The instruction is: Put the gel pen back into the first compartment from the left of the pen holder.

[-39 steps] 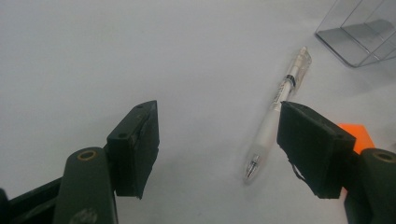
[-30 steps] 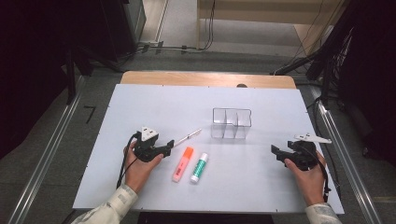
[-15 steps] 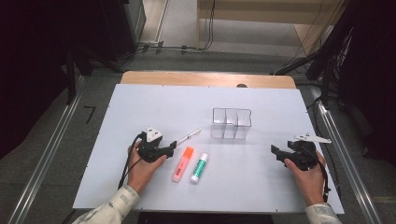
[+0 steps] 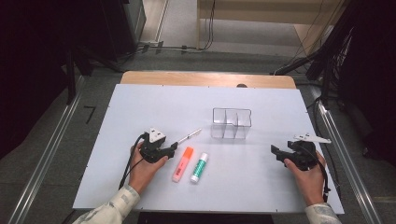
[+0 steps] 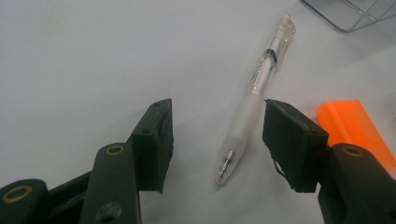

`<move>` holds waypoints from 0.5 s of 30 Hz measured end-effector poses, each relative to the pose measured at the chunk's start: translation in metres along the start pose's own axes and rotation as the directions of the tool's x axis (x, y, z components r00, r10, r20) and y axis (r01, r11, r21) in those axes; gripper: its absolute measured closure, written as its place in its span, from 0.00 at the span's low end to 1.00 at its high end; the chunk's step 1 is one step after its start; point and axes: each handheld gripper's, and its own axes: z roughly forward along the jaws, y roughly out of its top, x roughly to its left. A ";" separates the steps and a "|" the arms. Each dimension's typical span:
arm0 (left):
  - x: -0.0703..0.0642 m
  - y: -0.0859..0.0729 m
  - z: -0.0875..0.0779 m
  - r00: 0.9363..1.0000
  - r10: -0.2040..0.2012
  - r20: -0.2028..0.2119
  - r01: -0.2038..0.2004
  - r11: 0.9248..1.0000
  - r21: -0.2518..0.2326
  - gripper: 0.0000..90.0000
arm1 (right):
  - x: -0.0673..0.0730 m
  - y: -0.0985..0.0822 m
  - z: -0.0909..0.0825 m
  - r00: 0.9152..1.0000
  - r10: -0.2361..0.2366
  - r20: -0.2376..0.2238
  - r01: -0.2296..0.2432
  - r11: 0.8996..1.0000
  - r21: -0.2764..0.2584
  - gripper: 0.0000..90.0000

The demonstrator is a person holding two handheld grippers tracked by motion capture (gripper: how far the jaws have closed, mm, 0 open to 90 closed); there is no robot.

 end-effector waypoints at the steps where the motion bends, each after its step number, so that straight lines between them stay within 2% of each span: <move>1: 0.000 0.000 0.000 1.000 -0.001 0.001 0.001 1.000 -0.001 0.48 | 0.000 0.000 0.000 1.000 0.001 0.000 -0.001 1.000 0.000 0.27; 7: 0.000 0.000 0.001 1.000 -0.007 0.008 0.007 1.000 0.001 0.51 | 0.000 0.000 0.000 1.000 -0.002 0.001 0.002 1.000 0.000 0.27; 15: -0.002 0.002 0.004 1.000 0.009 0.015 -0.010 1.000 0.023 0.58 | 0.000 0.000 0.000 1.000 -0.006 -0.001 0.006 1.000 -0.001 0.27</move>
